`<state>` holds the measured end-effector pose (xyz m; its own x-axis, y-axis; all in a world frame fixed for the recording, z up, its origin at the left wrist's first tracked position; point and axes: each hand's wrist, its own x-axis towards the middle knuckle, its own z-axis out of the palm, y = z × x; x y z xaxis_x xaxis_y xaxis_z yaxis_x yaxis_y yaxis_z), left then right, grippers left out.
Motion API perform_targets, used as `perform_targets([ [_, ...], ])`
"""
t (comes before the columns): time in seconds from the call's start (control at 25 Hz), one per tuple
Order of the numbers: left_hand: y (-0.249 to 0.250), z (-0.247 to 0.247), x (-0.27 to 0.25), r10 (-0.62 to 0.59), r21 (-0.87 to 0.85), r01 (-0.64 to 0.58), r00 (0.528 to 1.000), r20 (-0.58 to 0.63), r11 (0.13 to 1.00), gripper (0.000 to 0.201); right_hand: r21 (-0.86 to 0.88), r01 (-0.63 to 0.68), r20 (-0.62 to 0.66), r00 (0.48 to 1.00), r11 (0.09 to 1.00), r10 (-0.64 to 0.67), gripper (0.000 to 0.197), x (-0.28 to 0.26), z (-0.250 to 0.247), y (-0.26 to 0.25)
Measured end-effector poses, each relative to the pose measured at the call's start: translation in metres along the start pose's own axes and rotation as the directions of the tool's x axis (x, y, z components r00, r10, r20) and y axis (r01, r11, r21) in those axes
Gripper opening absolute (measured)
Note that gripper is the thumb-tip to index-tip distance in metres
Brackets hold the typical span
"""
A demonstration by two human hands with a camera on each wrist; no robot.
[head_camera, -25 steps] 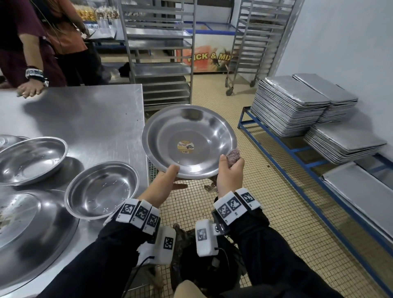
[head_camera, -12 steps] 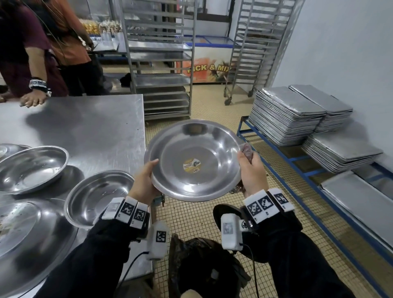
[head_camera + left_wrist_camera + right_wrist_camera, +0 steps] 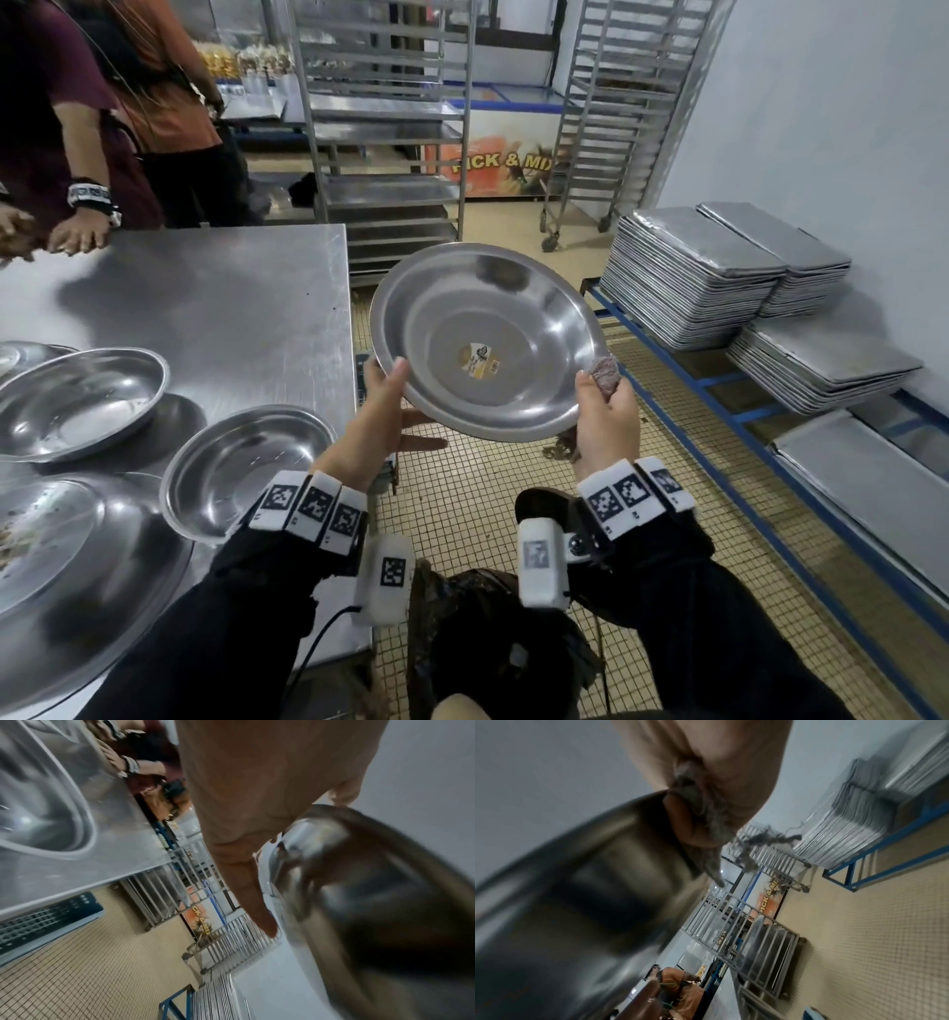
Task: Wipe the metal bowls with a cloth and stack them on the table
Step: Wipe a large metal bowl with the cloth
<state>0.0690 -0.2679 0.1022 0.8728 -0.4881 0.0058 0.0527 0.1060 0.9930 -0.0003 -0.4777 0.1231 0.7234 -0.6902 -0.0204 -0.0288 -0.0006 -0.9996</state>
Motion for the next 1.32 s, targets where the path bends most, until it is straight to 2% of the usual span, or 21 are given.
perform_targets([
  [0.12, 0.011, -0.015, -0.006, 0.107, -0.104, -0.113, 0.992, -0.064, 0.988, 0.058, -0.094, -0.001, 0.153, 0.988, 0.996, 0.016, 0.012, 0.012, -0.015, -0.001],
  [0.2, 0.01, -0.022, -0.01, 0.065, -0.129, -0.081, 0.99, -0.125, 0.988, 0.044, -0.125, -0.004, 0.227, 0.973, 0.992, 0.032, 0.014, 0.011, -0.016, 0.001],
  [0.28, 0.003, -0.027, -0.014, -0.006, -0.144, -0.025, 0.978, -0.21, 0.989, 0.041, -0.113, -0.005, 0.232, 0.972, 0.994, 0.032, 0.018, 0.004, -0.012, 0.005],
  [0.56, -0.003, -0.017, -0.048, -0.064, -0.17, 0.0, 0.926, -0.372, 0.985, 0.039, -0.087, 0.061, 0.163, 0.986, 0.994, -0.046, 0.023, -0.029, 0.016, 0.013],
  [0.72, -0.014, -0.016, -0.068, -0.121, -0.184, 0.034, 0.865, -0.487, 0.982, 0.047, -0.083, 0.061, 0.229, 0.973, 0.995, -0.04, 0.022, -0.036, 0.034, 0.017],
  [0.8, -0.018, -0.015, -0.082, -0.134, -0.216, 0.014, 0.824, -0.55, 0.976, 0.055, -0.067, 0.032, 0.292, 0.956, 0.997, -0.011, 0.023, -0.046, 0.045, 0.02],
  [1.0, -0.016, -0.008, -0.116, -0.067, -0.057, 0.038, 0.726, -0.684, 0.998, 0.054, -0.072, -0.024, 0.376, 0.925, 0.997, 0.05, 0.022, -0.065, 0.068, 0.035],
  [1.12, -0.014, -0.037, -0.133, -0.028, 0.005, 0.048, 0.654, -0.756, 0.999, 0.034, -0.1, -0.042, 0.425, 0.902, 0.994, 0.081, 0.019, -0.062, 0.088, 0.036],
  [1.2, -0.008, -0.069, -0.133, -0.052, 0.001, 0.087, 0.611, -0.79, 0.996, 0.025, -0.106, -0.058, 0.455, 0.885, 0.993, 0.1, 0.017, -0.056, 0.108, 0.035],
  [1.32, 0.007, -0.114, -0.115, -0.082, 0.027, 0.167, 0.609, -0.789, 0.986, 0.025, -0.138, -0.034, 0.496, 0.863, 0.99, 0.099, 0.017, -0.041, 0.146, 0.035],
])
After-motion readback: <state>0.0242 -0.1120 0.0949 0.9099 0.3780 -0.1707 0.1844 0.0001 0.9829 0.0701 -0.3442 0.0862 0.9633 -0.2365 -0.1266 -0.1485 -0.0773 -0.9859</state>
